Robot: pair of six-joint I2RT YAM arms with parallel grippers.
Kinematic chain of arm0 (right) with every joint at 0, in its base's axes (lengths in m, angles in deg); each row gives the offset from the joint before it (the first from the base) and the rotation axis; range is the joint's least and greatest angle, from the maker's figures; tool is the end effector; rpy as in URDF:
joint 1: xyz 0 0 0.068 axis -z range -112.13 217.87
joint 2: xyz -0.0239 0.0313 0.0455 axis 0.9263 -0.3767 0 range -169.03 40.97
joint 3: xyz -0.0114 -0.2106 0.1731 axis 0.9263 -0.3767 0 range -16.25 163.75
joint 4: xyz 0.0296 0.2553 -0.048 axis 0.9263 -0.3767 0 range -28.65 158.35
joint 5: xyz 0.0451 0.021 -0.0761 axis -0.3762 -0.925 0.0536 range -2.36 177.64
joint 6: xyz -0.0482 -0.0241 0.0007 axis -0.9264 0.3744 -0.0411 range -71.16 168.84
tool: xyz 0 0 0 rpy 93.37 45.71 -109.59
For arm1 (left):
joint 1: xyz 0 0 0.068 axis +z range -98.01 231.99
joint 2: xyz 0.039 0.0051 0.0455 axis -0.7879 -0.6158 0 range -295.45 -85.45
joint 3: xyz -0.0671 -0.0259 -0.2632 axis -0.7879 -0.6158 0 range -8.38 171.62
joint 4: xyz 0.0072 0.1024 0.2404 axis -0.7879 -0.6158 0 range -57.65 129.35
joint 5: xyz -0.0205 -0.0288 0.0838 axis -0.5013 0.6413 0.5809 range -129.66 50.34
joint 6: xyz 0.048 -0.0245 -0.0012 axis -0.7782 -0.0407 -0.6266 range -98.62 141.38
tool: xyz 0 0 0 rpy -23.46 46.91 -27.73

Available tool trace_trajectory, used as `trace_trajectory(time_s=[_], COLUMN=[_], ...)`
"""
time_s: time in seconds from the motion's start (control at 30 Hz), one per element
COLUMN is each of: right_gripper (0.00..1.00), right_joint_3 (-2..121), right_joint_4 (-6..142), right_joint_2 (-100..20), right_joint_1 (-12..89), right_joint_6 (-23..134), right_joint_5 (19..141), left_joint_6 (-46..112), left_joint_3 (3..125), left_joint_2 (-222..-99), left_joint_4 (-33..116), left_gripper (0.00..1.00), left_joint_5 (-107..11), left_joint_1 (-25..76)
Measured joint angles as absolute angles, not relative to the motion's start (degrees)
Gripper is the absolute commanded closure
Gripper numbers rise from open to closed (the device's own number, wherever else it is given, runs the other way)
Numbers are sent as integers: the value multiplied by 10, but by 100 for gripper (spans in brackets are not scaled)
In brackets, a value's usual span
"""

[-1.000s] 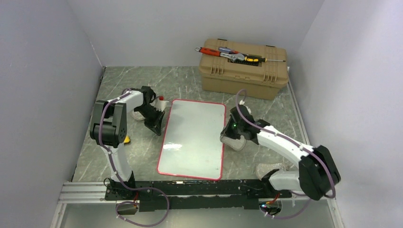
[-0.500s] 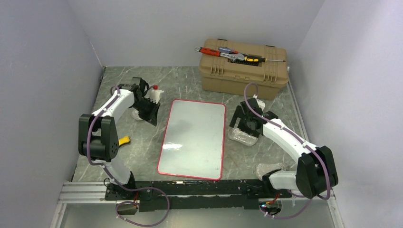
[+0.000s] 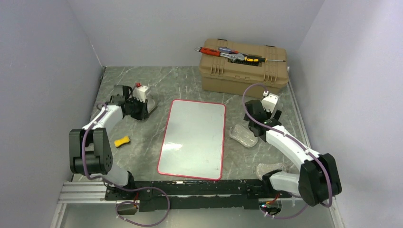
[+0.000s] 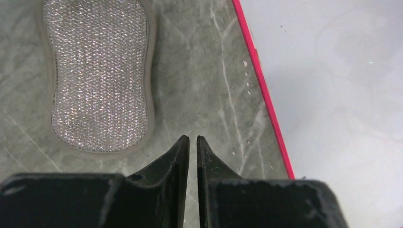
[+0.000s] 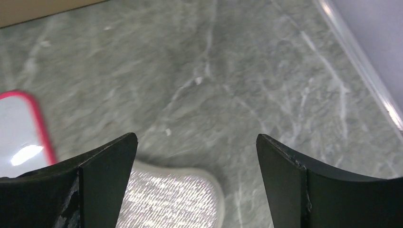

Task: Erase the whiteboard
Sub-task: Reset both arms

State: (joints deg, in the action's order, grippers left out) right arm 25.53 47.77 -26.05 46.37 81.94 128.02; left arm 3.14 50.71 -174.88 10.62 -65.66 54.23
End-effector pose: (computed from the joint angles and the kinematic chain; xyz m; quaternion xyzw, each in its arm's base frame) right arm 0.2267 0.0646 0.2338 0.2170 0.8521 -0.1222 0.4603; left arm 0.3140 -0.0034 0.2146 0.1901 0.9216 -0.1672 0.2943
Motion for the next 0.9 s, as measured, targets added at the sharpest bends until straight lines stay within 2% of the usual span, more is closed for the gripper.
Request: trace_trajectory(time_s=[0.2,0.4,0.6,0.9], right_gripper=[0,0,0,0], right_joint_3=[158,33,-10,-52], right_joint_4=[631,841,991,1146], right_joint_2=[-272,-220,-219,-278], right_joint_1=[481,516,557,580], right_joint_6=[768,690,651,627], right_joint_5=[1353,1369,1362,1325], left_joint_6=[55,92,137,175], left_joint_3=[325,269,268,239], left_joint_2=[-1689,-1735,-1794,-1795], left_joint_4=[381,546,639,721], left_gripper=[81,81,81,72], left_joint_5=[-668,-676,-692,-711], left_joint_1=[557,583,626,654])
